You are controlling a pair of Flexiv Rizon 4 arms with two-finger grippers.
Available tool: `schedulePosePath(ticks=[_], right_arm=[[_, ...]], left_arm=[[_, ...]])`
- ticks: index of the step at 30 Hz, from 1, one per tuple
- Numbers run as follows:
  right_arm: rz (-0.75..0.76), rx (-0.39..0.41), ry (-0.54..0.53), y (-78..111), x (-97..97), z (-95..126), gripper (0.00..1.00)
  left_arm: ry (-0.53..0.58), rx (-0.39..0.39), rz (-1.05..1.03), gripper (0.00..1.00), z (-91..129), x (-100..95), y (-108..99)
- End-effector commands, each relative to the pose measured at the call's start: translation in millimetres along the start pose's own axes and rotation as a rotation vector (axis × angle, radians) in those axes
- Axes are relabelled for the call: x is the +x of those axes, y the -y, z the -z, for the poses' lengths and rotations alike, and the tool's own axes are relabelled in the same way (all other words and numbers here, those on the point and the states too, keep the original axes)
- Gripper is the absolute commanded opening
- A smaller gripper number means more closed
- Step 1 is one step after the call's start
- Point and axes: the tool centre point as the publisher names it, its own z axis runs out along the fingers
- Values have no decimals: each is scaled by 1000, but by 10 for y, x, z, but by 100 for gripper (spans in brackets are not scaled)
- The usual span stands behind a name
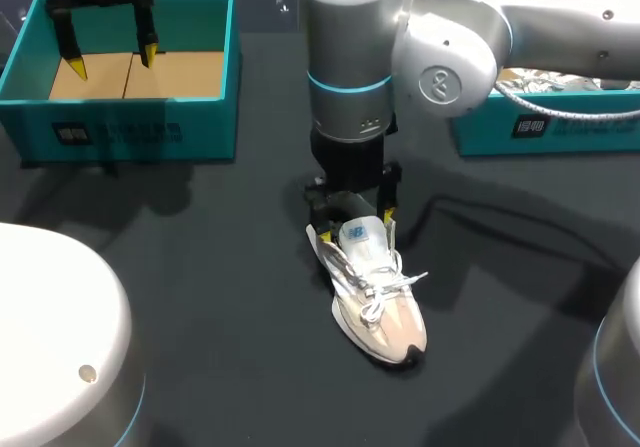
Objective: Take the shoe out of the shoebox, open the shoe tongue, remove and reinsert the insole, then place the shoe into the shoebox
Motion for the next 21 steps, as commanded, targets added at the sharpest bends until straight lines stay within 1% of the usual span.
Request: schedulePosePath(ticks=[1,7,15,21], right_arm=[[-17,-4,4,68,21,18,100],[-40,-16,-3,143,8,10,100],[-57,-29,-1,173,-18,6,100],[-62,-46,22,199,11,49,100]], left_arm=[[0,-2,0,100,2,10,5],[0,-2,0,100,2,10,5],[0,-2,0,100,2,10,5],[0,-2,0,100,2,10,5]])
